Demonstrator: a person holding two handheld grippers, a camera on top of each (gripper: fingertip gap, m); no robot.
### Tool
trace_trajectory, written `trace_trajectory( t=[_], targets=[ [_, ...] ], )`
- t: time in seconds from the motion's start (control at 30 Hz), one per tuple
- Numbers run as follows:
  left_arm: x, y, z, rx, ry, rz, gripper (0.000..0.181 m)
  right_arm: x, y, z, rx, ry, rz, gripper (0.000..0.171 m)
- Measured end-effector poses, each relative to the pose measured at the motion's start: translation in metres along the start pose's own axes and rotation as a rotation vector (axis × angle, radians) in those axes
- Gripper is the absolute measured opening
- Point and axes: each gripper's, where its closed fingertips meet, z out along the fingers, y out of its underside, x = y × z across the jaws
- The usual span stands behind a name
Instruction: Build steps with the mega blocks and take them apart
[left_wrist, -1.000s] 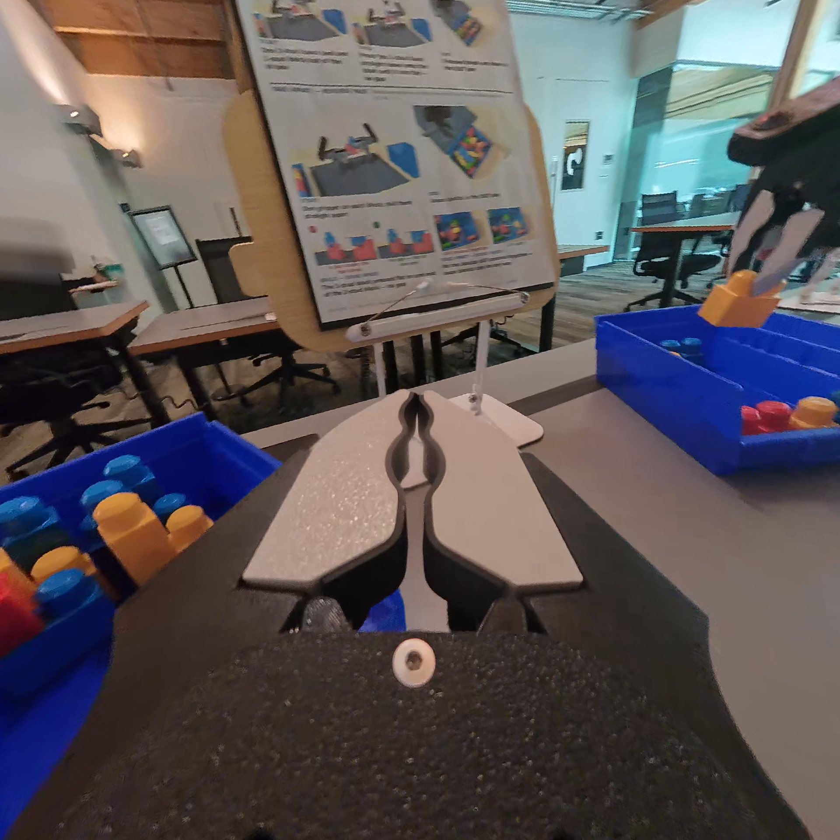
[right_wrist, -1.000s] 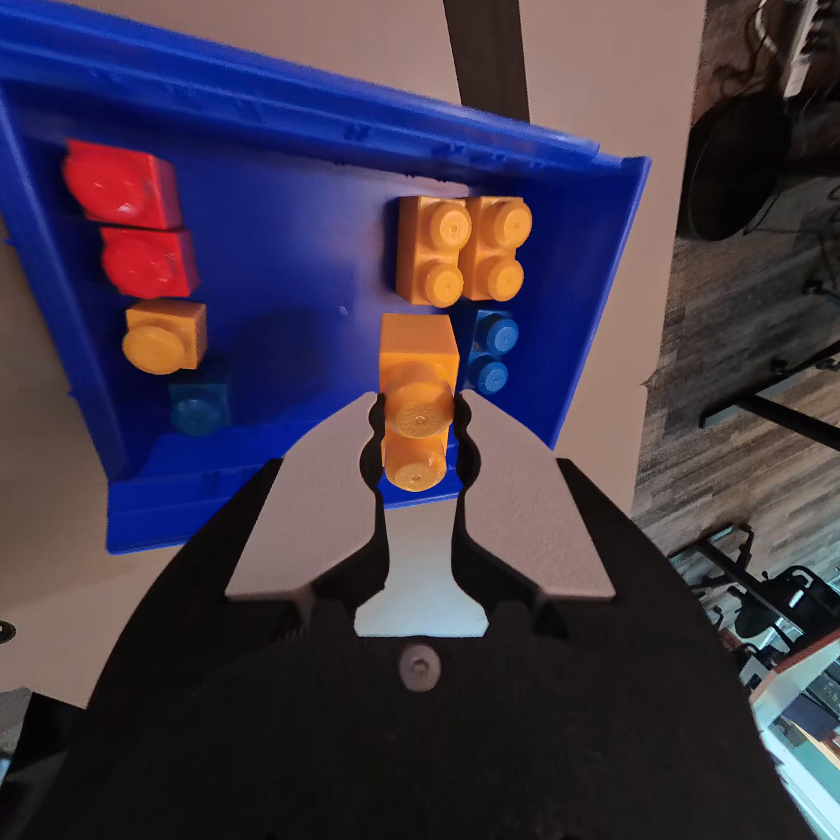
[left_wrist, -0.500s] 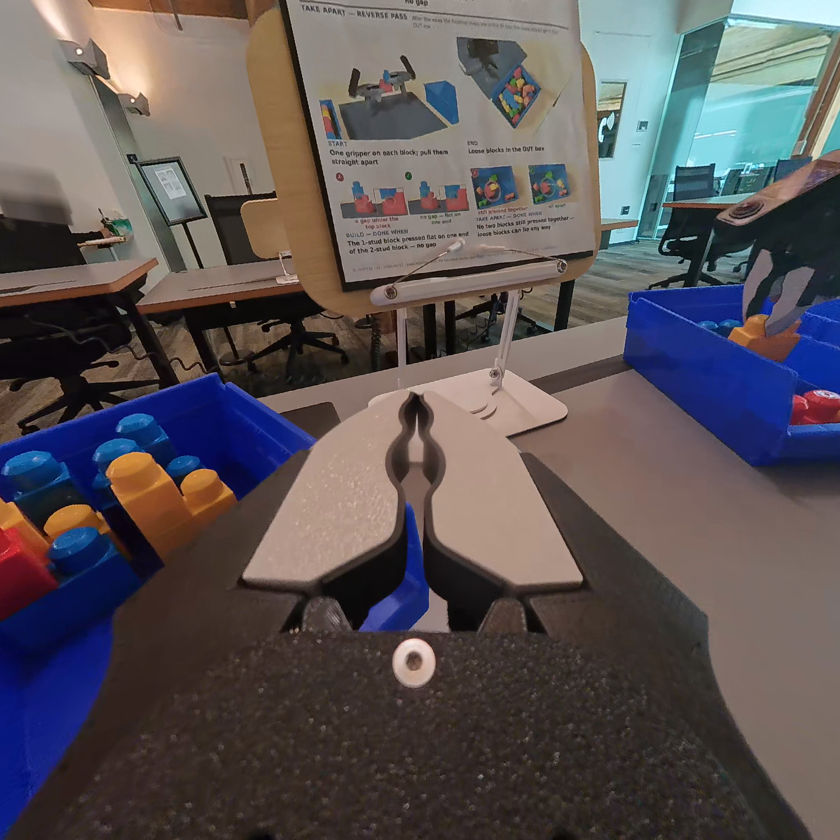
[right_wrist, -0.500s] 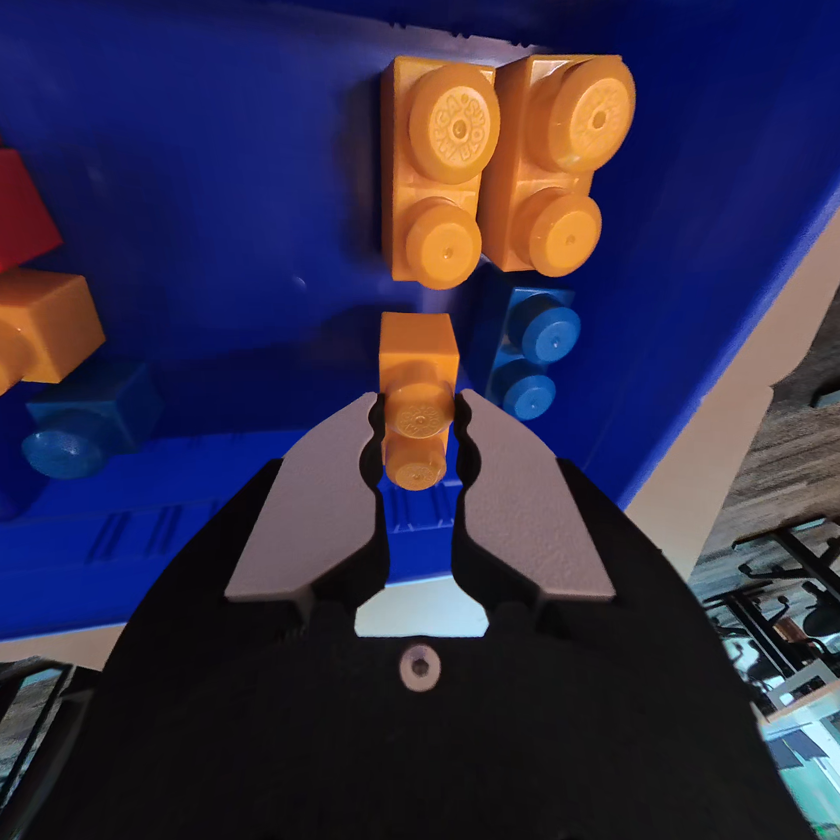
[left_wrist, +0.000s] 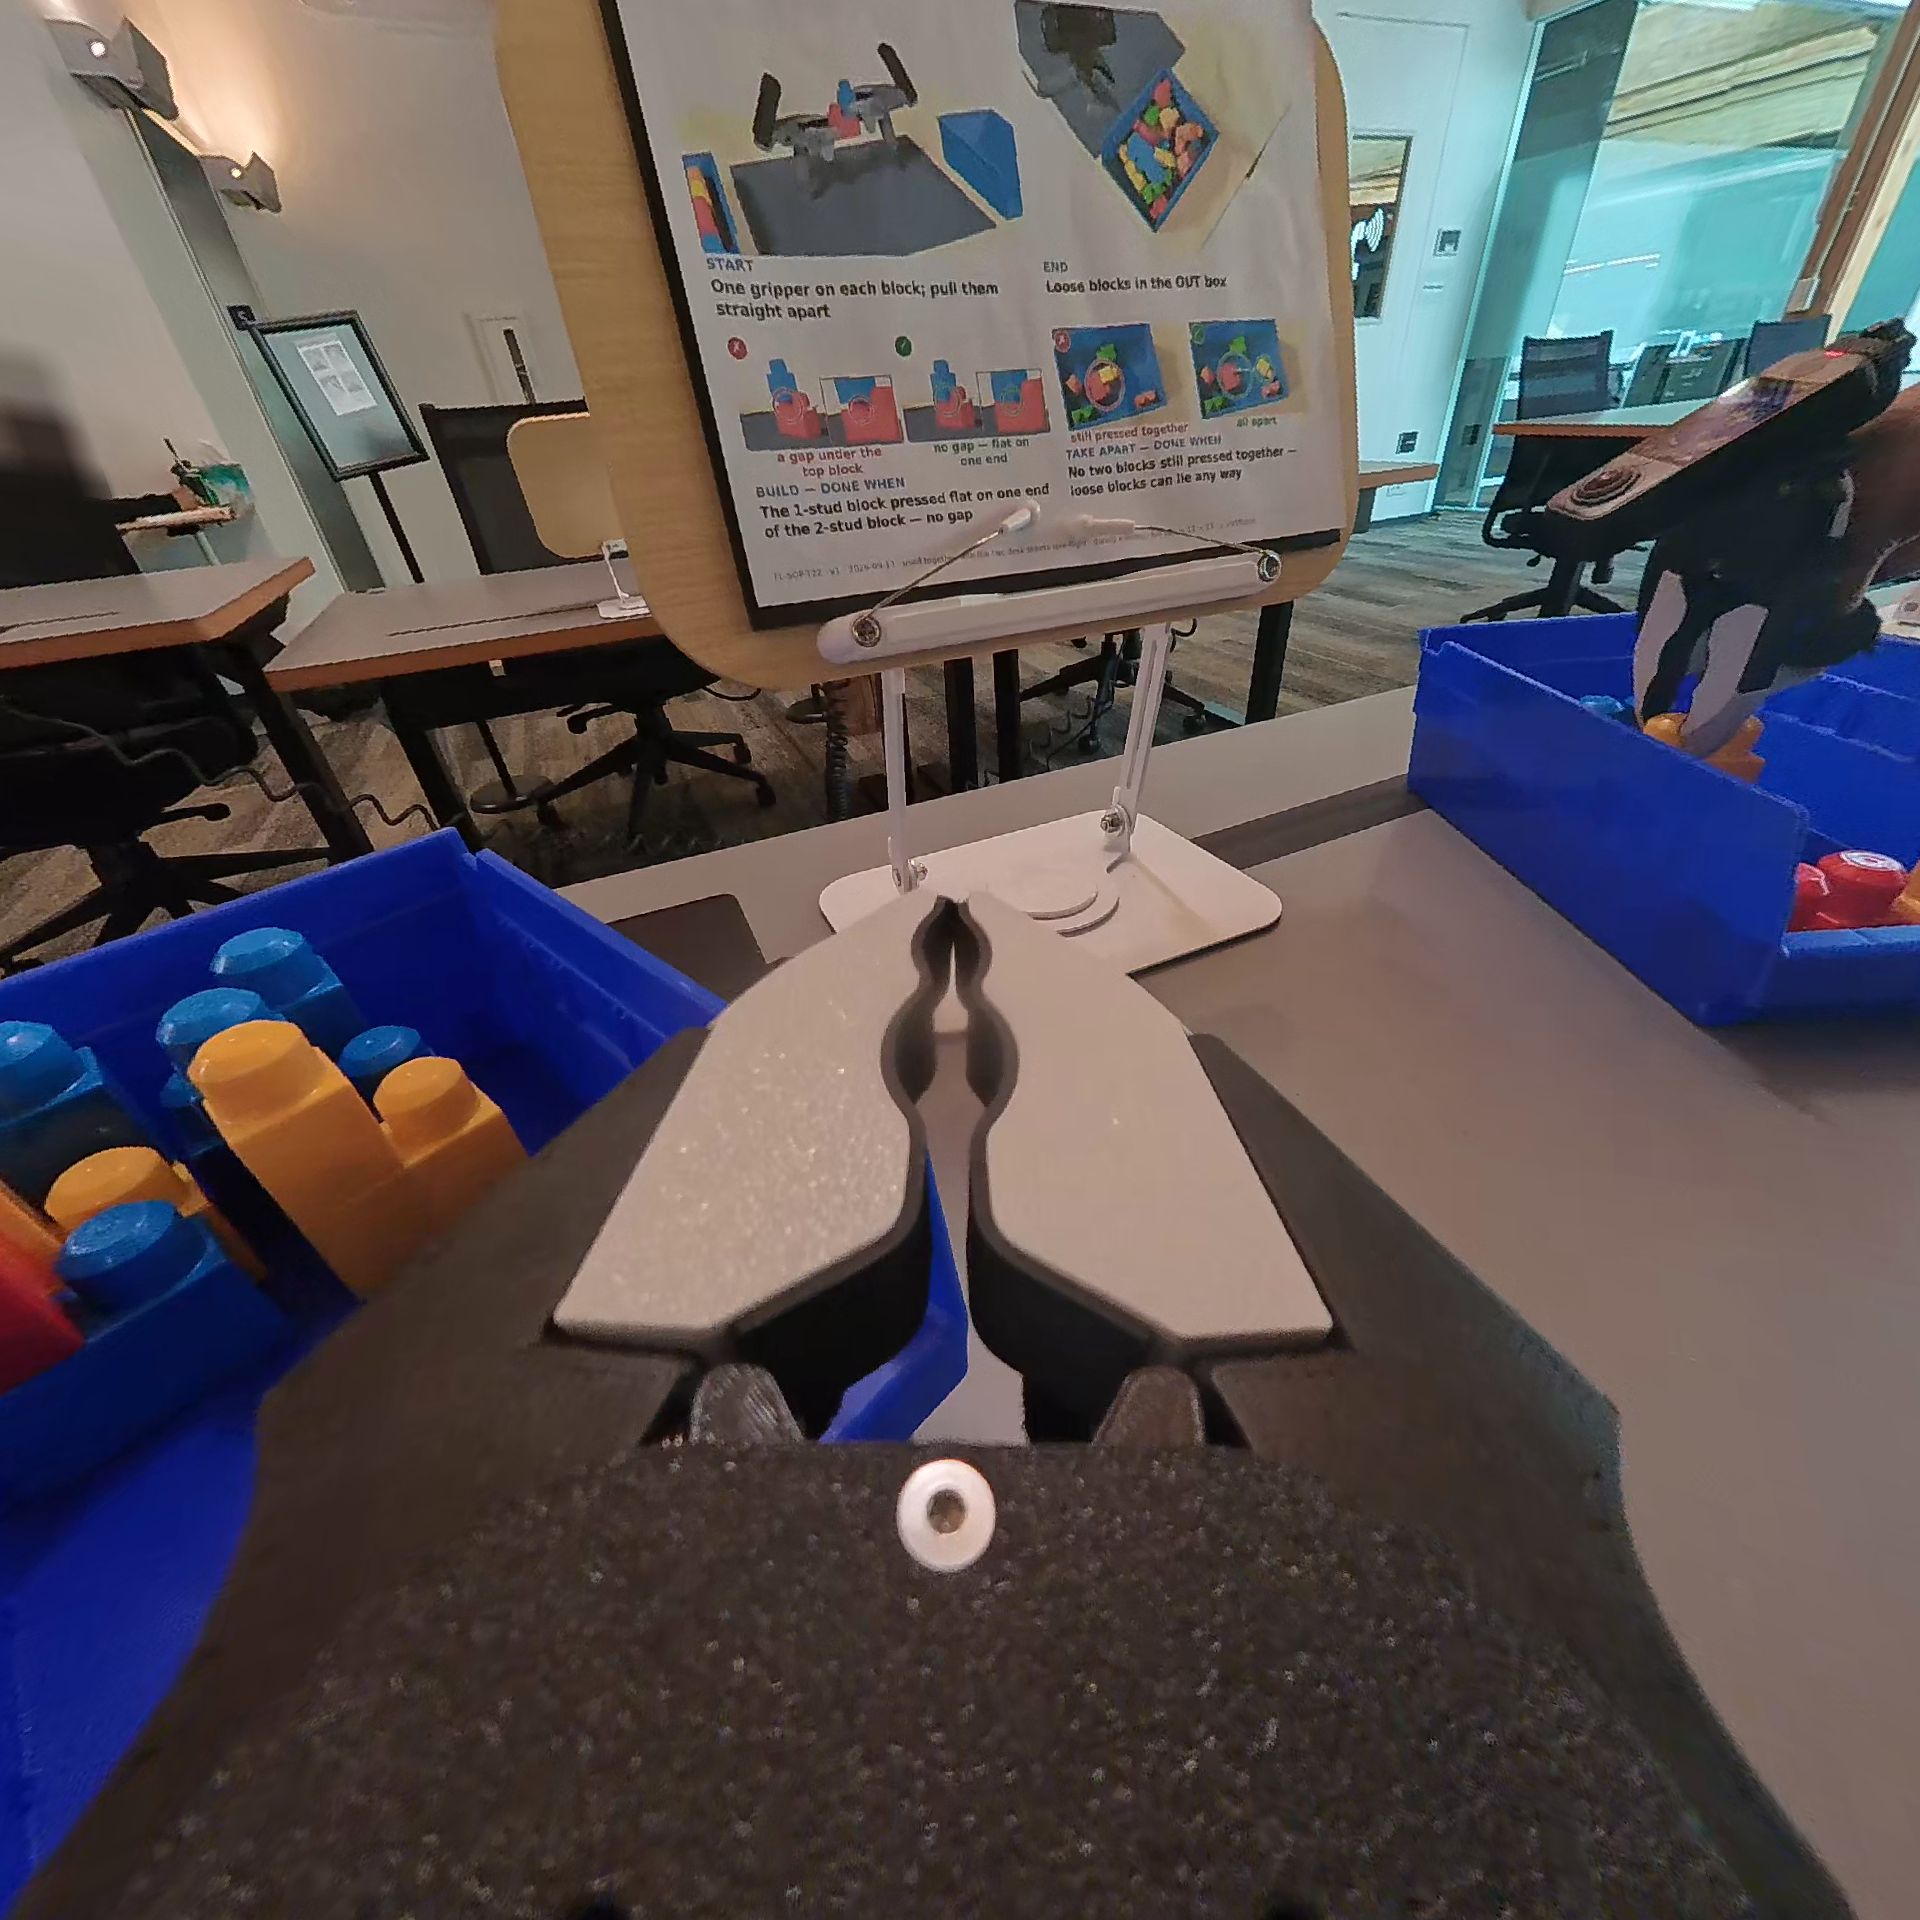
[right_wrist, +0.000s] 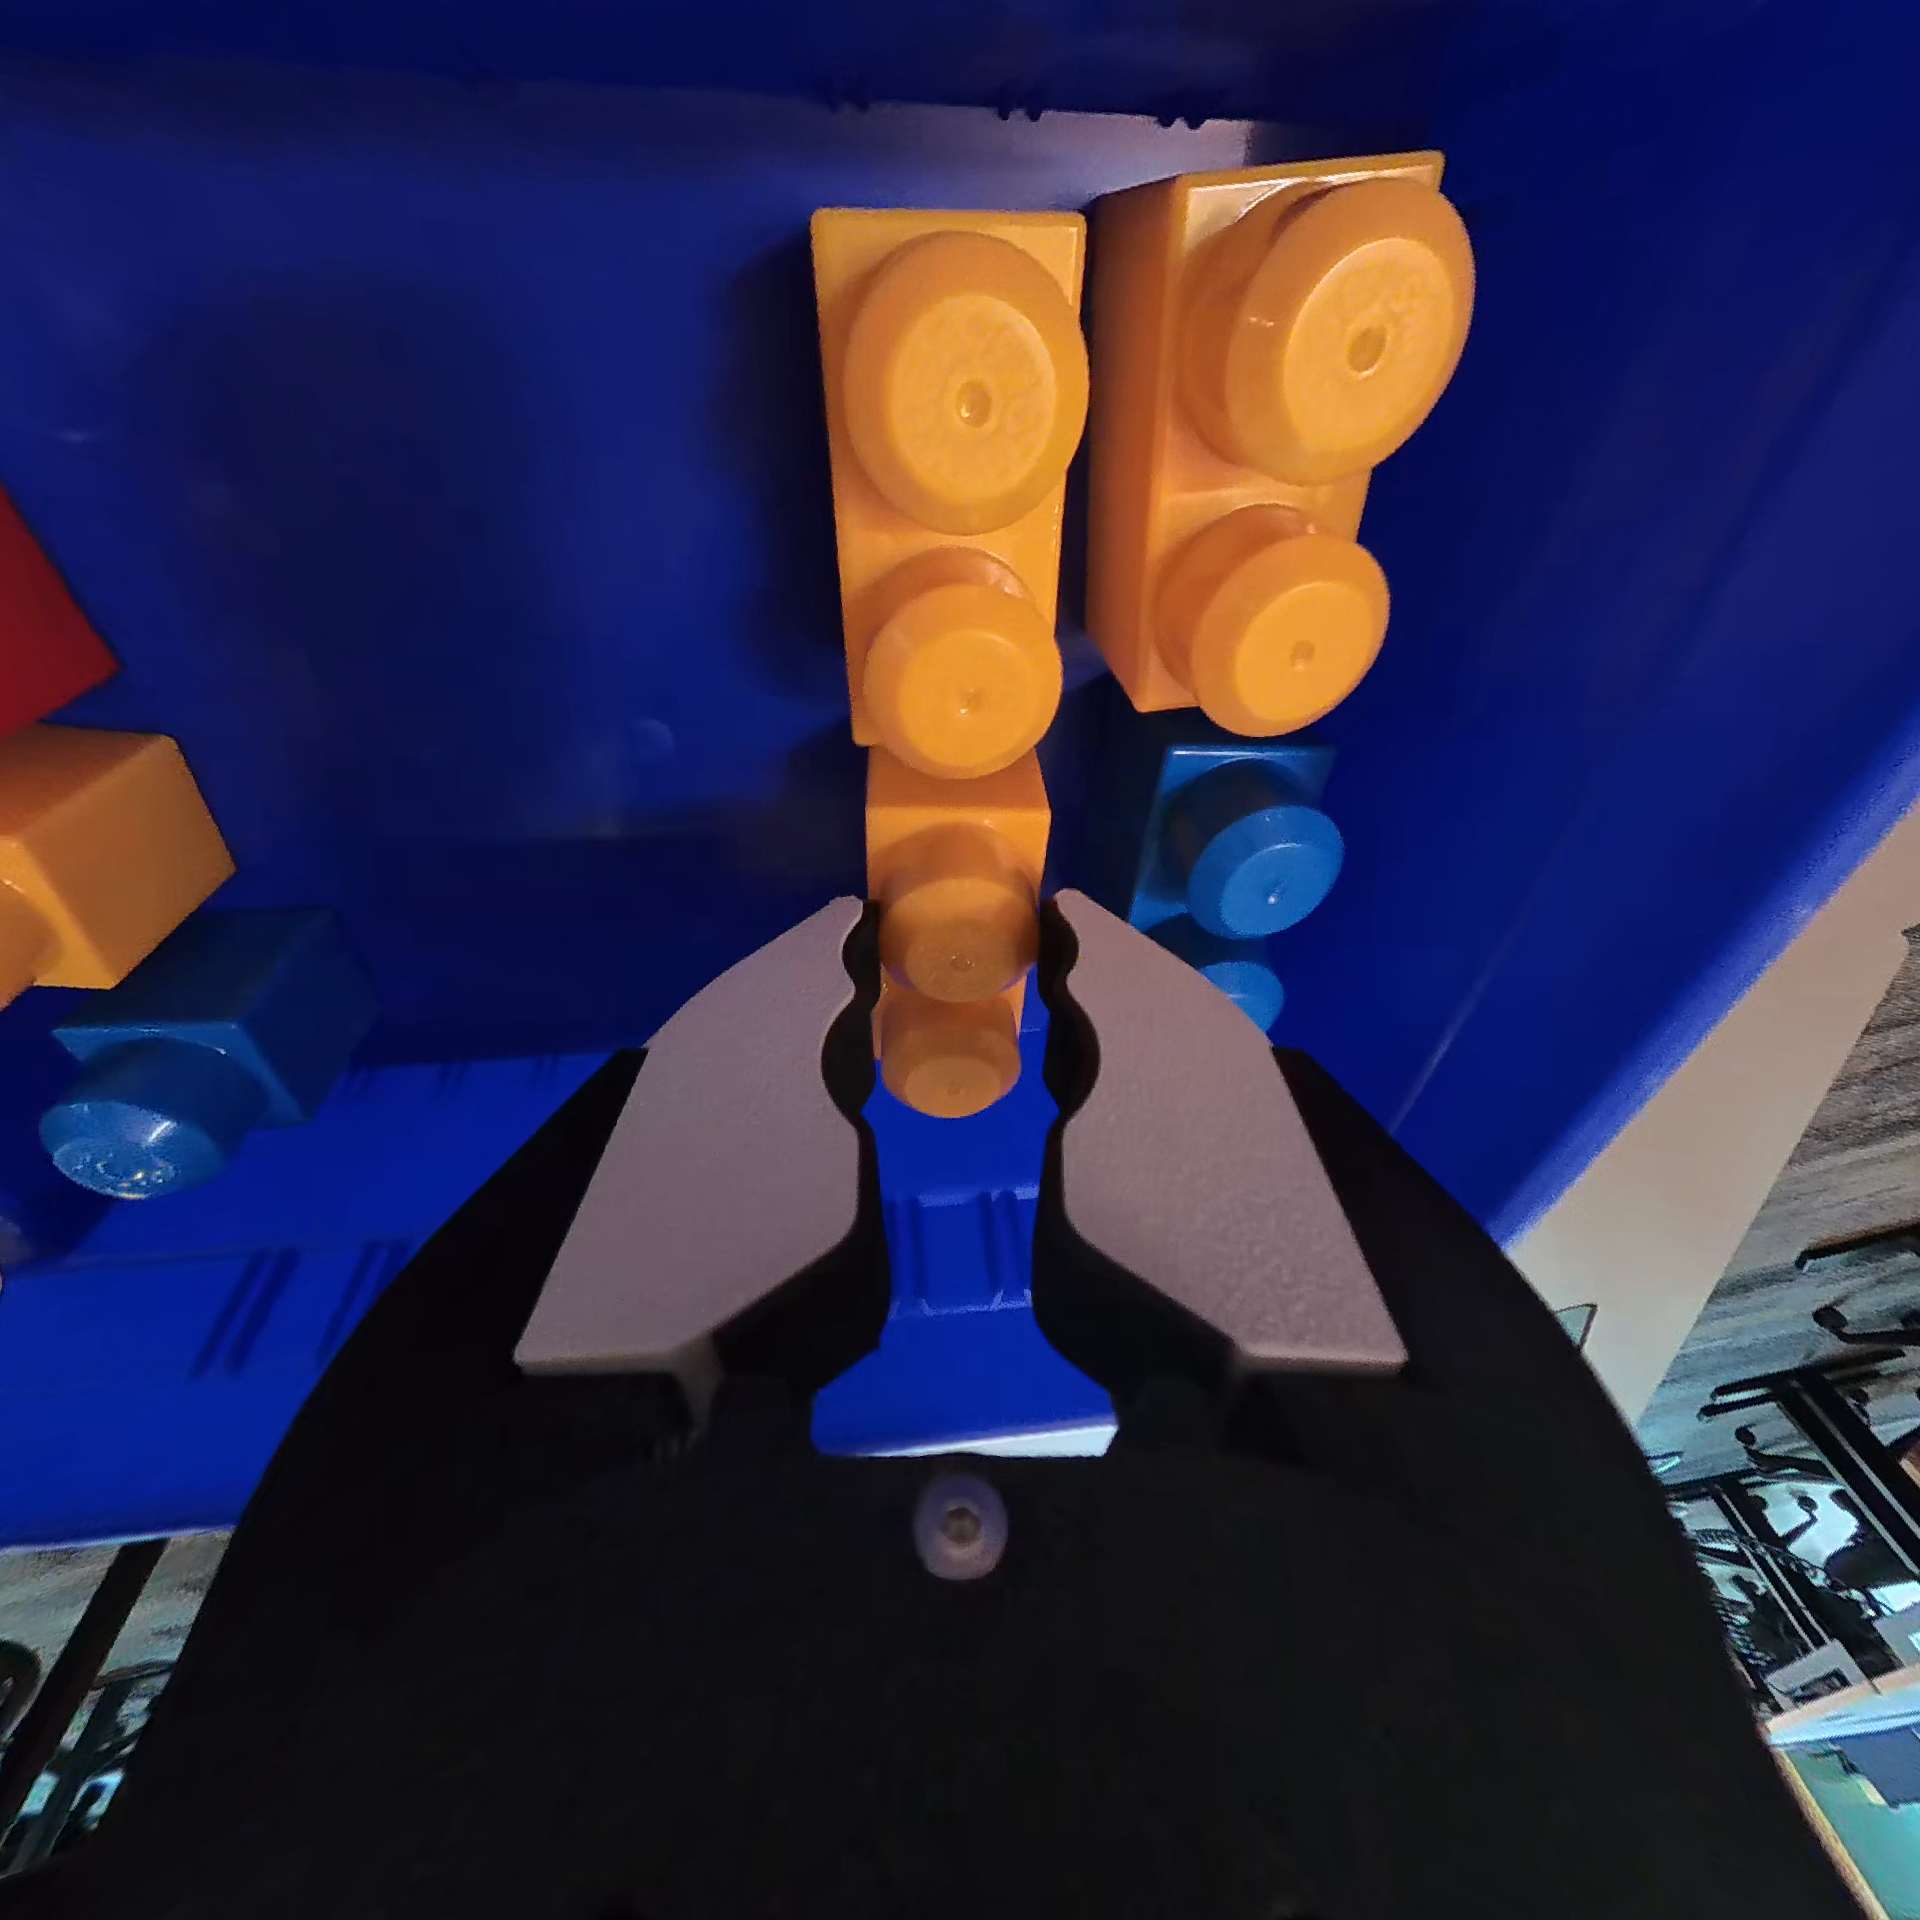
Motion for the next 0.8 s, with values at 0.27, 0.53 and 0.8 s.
trace_trajectory(
  t=[0.27, 0.53, 0.8],
  targets=[
    [0.002, 0.002, 0.001, -0.008, 0.011, 0.001, 0.0, 0.002, -0.004, 0.004, 0.008, -0.022, 0.015, 0.029],
    [0.004, 0.003, 0.001, -0.011, 0.02, 0.006, 0.0, 0.003, -0.004, 0.002, 0.021, 0.003, 0.009, 0.029],
    [0.006, 0.002, 0.001, -0.011, 0.032, 0.004, 0.0, -0.001, -0.01, -0.04, 0.09, 0.05, 0.007, 0.036]
  ],
)
